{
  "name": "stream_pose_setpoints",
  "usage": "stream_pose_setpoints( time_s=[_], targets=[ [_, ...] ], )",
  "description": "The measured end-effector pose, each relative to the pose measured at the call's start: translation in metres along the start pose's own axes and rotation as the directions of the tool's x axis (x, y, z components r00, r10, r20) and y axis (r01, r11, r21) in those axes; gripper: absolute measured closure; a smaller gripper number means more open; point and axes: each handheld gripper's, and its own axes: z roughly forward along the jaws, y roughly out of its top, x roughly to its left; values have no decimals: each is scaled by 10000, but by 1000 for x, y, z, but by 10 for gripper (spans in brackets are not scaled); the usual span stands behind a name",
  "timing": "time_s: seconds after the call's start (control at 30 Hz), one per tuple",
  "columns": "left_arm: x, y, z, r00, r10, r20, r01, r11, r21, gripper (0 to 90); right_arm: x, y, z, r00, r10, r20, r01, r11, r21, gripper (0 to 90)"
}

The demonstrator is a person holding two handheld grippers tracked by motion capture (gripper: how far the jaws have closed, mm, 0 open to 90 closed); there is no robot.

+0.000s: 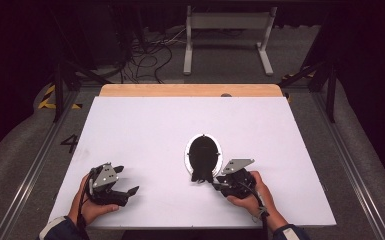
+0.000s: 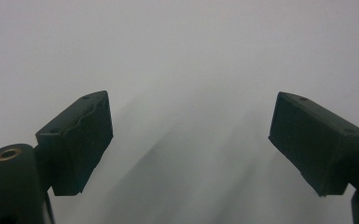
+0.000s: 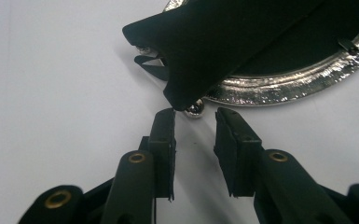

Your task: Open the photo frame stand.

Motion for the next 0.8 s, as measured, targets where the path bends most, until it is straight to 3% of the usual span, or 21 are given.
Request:
stream_pose_setpoints(
  time_s=[0.17,0.33,0.5,0.53,0.7,0.77,0.8],
  targets=[
    [-1,0,1,10000,36,51,-36,10000,49,137,3,4,2,9999,-81,62,81,9999,113,697],
    [-2,0,3,9999,104,46,-105,9997,212,136,-2,2,4,9963,671,-535,-685,9974,-241,684],
    [-5,2,6,9998,185,74,-187,9992,355,136,-10,-1,6,9807,1504,-1248,-1585,9857,-579,664],
    [-6,2,6,9997,208,94,-212,9990,389,136,-12,-2,6,9760,1668,-1402,-1766,9825,-601,658],
    [-8,3,10,9995,250,217,-261,9983,524,136,-21,-6,9,9361,2689,-2268,-2930,9528,-796,626],
    [-8,3,11,9994,257,234,-269,9982,528,137,-25,-8,9,9123,3116,-2656,-3423,9364,-771,606],
    [-9,4,12,9993,234,287,-250,9981,569,137,-27,-8,10,8960,3389,-2870,-3735,9247,-740,598]
  ],
)
